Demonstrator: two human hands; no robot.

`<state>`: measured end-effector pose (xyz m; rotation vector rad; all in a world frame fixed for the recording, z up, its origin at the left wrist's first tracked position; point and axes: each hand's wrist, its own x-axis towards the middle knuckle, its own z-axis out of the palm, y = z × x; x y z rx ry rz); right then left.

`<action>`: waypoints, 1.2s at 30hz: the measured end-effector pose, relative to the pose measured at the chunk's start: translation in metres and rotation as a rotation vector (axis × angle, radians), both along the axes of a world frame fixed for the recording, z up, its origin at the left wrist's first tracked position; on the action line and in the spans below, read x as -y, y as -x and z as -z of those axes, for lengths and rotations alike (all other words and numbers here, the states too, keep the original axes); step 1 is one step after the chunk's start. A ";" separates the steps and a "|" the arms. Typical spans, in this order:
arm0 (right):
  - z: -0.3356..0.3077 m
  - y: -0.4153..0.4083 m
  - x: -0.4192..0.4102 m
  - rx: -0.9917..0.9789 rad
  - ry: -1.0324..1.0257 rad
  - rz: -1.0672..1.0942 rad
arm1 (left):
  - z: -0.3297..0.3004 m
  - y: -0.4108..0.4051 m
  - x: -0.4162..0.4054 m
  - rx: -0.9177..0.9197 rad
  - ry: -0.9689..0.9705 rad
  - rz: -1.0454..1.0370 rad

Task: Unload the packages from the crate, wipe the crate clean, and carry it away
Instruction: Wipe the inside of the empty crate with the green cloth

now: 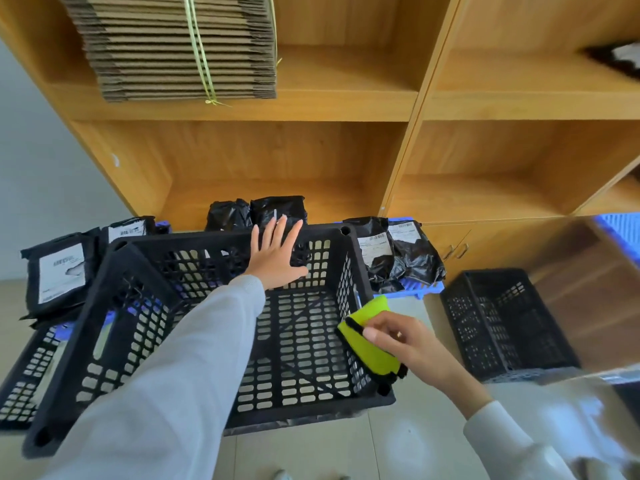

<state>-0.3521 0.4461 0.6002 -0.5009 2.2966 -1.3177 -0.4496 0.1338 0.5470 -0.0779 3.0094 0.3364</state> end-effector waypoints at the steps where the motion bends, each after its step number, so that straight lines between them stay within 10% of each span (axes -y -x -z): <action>1: -0.001 0.001 0.001 0.063 -0.007 0.022 | 0.001 0.000 0.001 0.002 -0.002 0.000; 9: -0.028 0.026 -0.013 0.441 -0.024 -0.032 | 0.000 0.002 0.000 0.002 -0.008 0.001; 15: 0.001 0.007 0.019 -0.268 -0.633 -0.012 | 0.004 0.002 -0.001 -0.051 -0.008 -0.010; 36: 0.041 0.090 0.048 -0.259 -0.259 0.137 | 0.024 0.001 -0.016 -0.339 0.034 -0.092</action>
